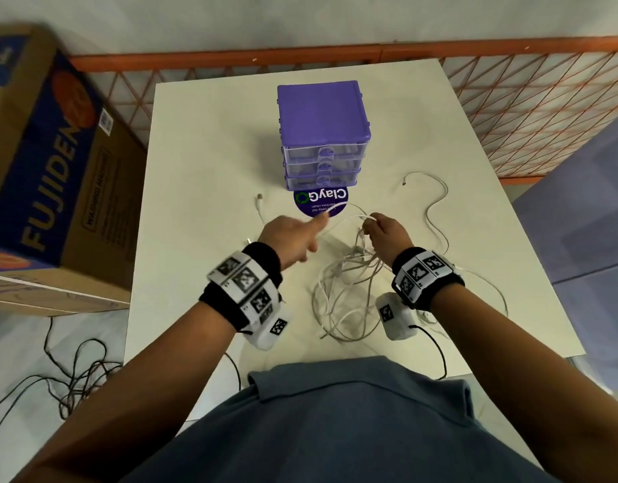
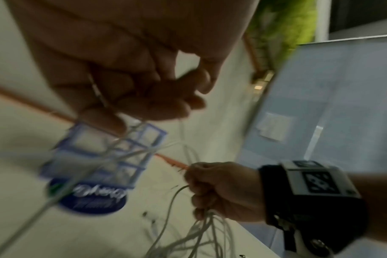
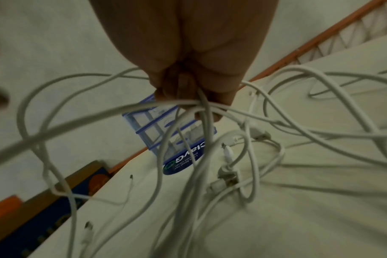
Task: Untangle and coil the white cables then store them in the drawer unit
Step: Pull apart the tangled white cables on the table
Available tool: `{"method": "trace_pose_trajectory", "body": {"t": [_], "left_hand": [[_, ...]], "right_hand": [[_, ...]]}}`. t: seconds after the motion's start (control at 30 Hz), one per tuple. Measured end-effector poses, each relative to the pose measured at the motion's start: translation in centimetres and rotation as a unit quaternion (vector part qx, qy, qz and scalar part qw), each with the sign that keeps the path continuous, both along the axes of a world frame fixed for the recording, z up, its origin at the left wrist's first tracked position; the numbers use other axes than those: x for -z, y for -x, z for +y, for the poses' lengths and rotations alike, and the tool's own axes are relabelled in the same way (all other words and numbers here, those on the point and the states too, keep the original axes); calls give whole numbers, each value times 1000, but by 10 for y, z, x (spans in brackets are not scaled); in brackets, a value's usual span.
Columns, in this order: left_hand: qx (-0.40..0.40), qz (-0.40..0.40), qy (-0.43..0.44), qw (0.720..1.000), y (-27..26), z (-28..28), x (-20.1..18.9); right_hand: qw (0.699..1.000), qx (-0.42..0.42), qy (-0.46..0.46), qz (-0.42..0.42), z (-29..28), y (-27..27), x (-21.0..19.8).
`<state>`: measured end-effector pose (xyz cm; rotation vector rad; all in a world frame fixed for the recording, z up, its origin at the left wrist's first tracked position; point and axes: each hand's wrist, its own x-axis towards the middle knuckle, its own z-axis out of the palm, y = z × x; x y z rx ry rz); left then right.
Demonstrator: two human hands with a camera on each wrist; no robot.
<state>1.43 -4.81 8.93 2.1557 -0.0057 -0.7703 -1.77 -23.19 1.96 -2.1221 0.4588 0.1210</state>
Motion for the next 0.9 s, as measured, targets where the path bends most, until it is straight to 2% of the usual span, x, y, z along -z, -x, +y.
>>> {"method": "trace_pose_trajectory", "body": {"t": [0.03,0.1,0.13,0.17,0.23,0.27,0.3,0.37,0.43,0.5,0.63,0.67,0.8,0.9], "left_hand": [[16,-107,23,994,5,-8,-4],[133,-280,16,951,7,-22,-10],[216,-309,-31,926,3,-29,-9],[281,-304,-106,904,-2,-35,-4],[320,-279,-254,869,-8,-44,0],[309,-270,-282,867,-10,-46,1],[280,-256,-271,885,-13,-46,1],[188,-211,-191,940,-19,-38,-4],[103,-195,-105,970,-30,-28,-13],[33,-201,-26,979,-40,-22,-30],[-99,-202,102,969,-64,0,-55],[-94,-207,92,969,-69,5,-56],[-45,-178,-54,982,-66,14,-43],[42,-180,-183,966,-51,12,-28]], "right_hand": [[1000,-21,10,2,2,0,-2],[998,-62,23,2,9,-1,-8],[996,-83,28,-2,14,-2,-12],[994,-100,34,-8,18,-4,-16],[992,-125,28,-13,24,-6,-25],[991,-135,19,-10,25,-6,-29],[990,-141,15,-6,25,-5,-31],[991,-134,23,5,20,0,-29],[993,-113,30,20,13,7,-19],[993,-98,34,50,7,17,-7],[995,-66,9,68,1,31,15],[997,-46,1,63,1,32,17],[999,18,-8,37,4,26,15],[999,41,-14,28,5,21,13]]}}
